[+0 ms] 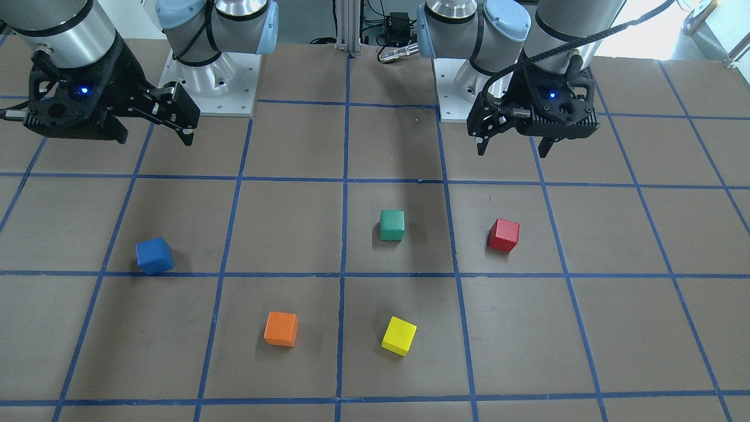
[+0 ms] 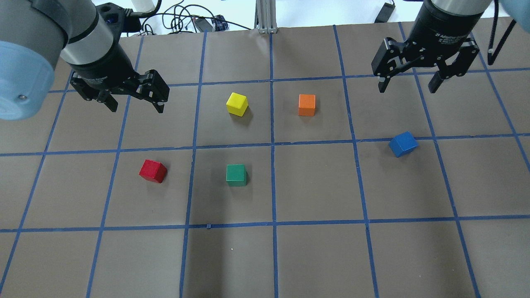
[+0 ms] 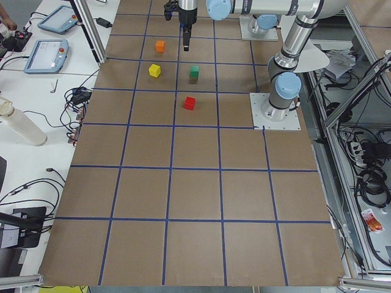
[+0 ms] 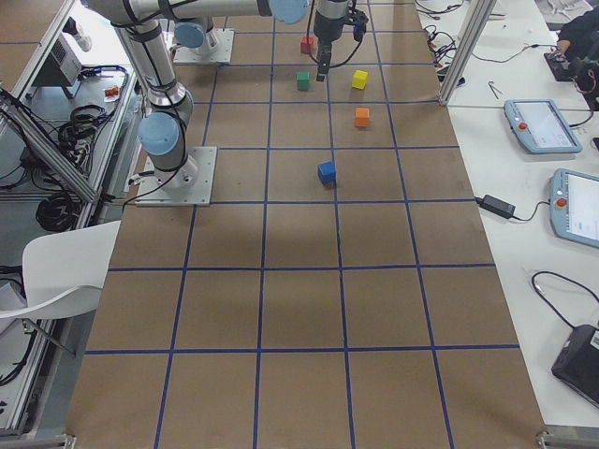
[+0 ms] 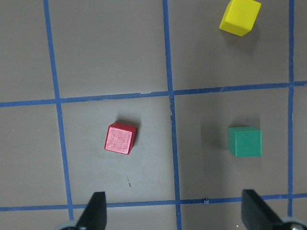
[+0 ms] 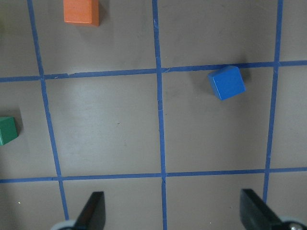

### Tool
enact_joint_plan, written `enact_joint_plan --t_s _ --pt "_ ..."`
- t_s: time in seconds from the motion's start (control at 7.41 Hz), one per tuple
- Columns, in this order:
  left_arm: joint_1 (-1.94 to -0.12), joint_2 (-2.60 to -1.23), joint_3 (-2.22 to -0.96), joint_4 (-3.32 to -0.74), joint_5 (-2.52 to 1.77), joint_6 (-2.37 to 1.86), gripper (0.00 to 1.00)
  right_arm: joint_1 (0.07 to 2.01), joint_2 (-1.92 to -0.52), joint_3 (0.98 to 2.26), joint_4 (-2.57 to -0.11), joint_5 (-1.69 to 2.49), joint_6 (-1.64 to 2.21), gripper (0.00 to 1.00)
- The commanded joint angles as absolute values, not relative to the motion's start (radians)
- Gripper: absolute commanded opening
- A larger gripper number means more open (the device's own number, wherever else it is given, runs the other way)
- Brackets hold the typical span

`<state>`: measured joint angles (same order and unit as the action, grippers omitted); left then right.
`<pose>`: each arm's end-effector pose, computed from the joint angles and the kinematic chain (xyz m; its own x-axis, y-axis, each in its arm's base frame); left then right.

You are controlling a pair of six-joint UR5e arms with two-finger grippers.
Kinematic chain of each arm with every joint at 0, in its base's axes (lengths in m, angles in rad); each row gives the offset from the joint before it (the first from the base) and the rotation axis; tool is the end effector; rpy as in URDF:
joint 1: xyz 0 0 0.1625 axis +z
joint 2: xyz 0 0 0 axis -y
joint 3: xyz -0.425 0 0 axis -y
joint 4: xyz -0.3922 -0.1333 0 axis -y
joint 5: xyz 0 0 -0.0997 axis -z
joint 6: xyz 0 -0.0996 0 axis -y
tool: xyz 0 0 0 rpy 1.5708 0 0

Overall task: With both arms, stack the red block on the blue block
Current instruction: 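Move the left gripper down toward the red block, then close the left gripper around the red block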

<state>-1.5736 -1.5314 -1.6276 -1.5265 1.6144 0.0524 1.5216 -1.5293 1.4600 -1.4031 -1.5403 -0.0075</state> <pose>-0.1303 -0.4774 0.4836 -0.9975 0.0540 -0.0449 0.0551 0.9982 -0.0246 0.1117 -0.5044 0.5054 -0.9985 0.0447 -0.0311 0.0415 0.9943 0.0980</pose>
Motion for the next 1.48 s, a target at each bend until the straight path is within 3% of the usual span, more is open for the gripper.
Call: enact_joint_plan --t_s 0.0,0.27,0.67,1.35 --pt "-1.568 -1.525 -1.66 -1.54 1.623 0.118 1.0 1.522 -1.523 1.46 -1.417 -1.546 -0.003 1.0" --pt "-1.432 -1.577 -1.739 -1.494 1.608 0.341 1.0 1.522 -1.513 1.459 -1.422 -1.54 -0.002 1.0" --pt "-1.388 -1.63 -2.025 -1.077 1.611 0.481 1.0 1.522 -1.5 1.454 -1.466 -1.539 0.113 1.0" --pt "-1.388 -1.753 -2.091 -0.959 1.612 0.474 1.0 1.572 -1.509 1.486 -1.469 -1.56 0.121 1.0"
